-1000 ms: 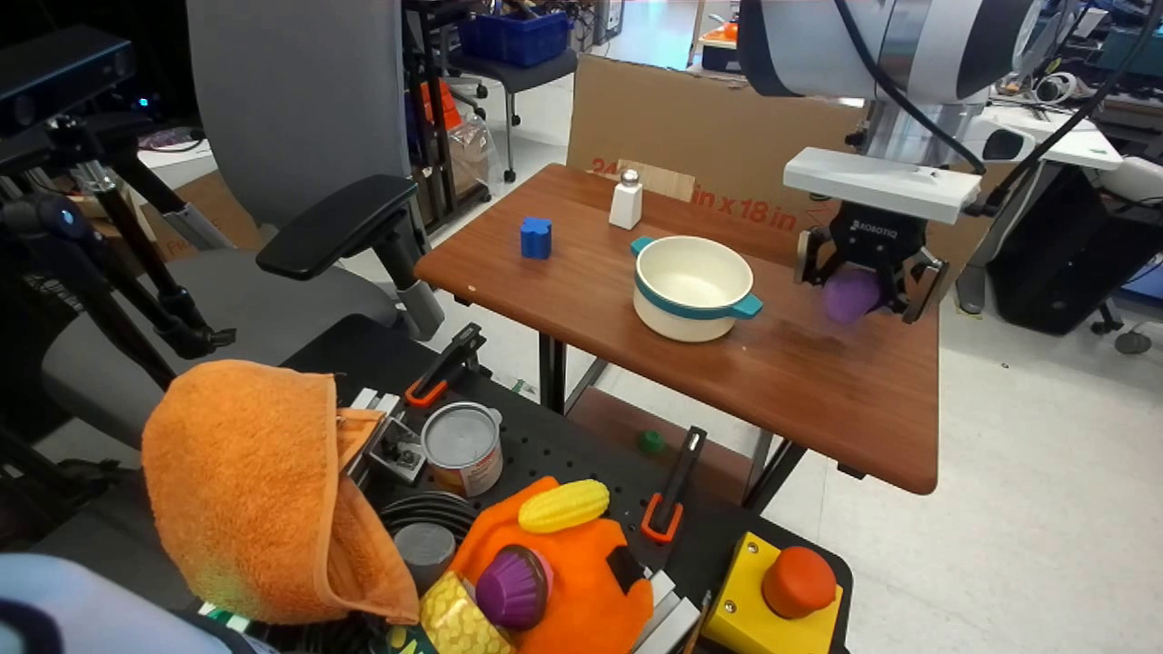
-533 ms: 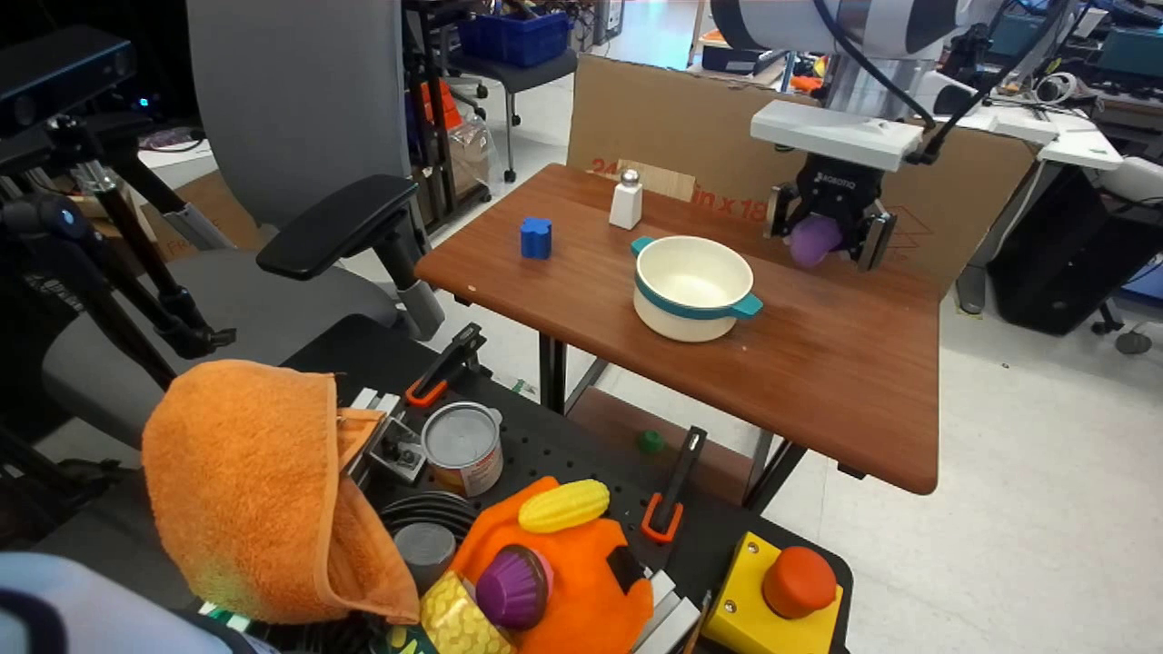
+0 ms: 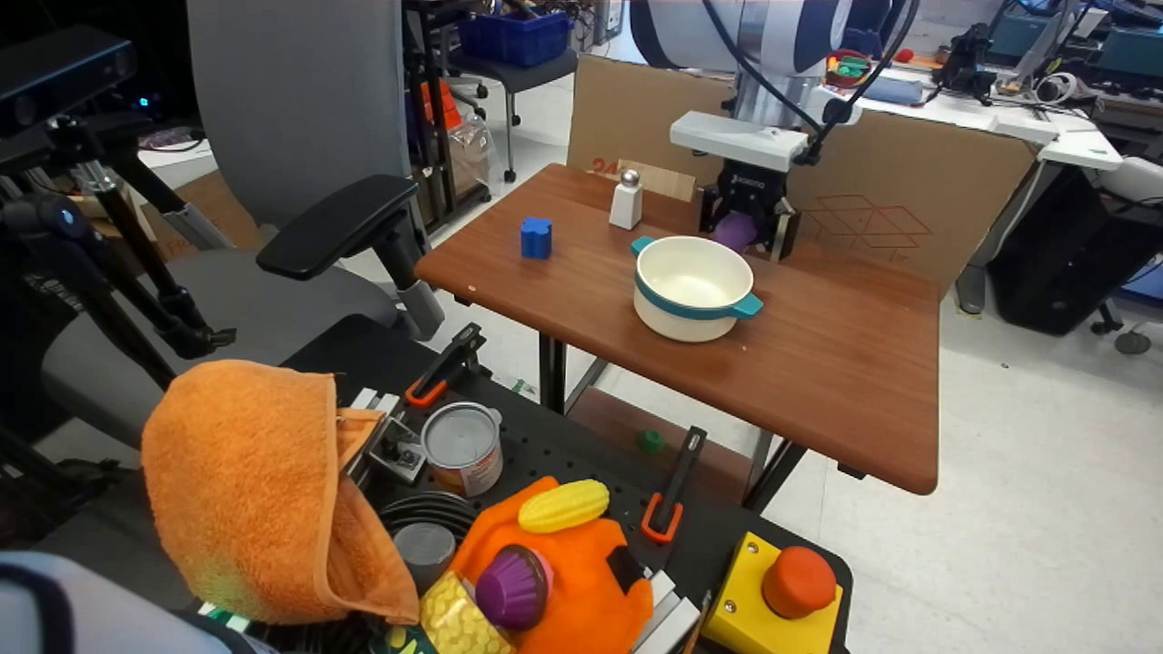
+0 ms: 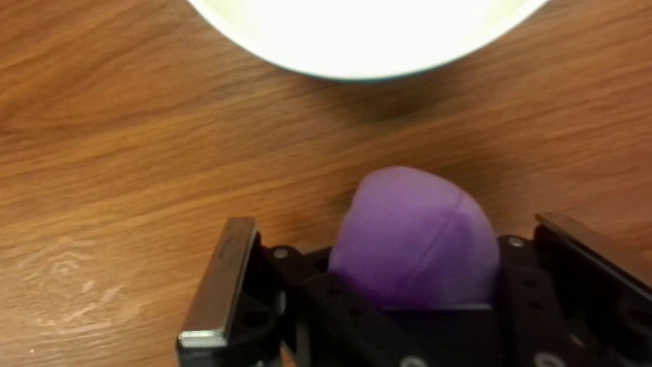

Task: Move the purple plush toy backwards

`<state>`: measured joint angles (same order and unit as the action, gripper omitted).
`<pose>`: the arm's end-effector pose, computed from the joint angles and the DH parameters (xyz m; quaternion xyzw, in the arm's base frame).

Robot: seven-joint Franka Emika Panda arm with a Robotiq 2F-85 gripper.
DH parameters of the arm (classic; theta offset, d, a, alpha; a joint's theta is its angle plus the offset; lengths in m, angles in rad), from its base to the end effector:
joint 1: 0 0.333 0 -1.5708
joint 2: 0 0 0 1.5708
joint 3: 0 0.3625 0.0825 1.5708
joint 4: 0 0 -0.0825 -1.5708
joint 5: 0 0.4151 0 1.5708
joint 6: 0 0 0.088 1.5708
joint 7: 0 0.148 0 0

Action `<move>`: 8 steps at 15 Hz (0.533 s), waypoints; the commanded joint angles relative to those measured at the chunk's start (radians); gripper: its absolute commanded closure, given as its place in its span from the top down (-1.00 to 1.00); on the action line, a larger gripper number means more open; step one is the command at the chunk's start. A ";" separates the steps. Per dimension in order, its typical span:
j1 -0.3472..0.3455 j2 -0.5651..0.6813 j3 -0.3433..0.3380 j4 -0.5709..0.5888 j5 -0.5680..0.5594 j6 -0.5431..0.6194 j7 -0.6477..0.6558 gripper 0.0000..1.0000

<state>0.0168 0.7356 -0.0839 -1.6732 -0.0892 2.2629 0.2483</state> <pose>0.7080 -0.0485 0.1358 0.9886 -0.1171 -0.0663 0.0673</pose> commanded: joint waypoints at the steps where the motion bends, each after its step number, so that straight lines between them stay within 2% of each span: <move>1: 0.019 0.039 -0.003 0.049 0.015 -0.024 0.019 -0.46; 3: 0.024 0.039 -0.008 0.049 0.012 -0.025 0.028 -0.21; 8: 0.022 -0.014 -0.032 0.021 -0.003 -0.022 0.030 0.55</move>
<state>0.0340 0.7539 -0.0980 -1.6519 -0.0897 2.2627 0.2717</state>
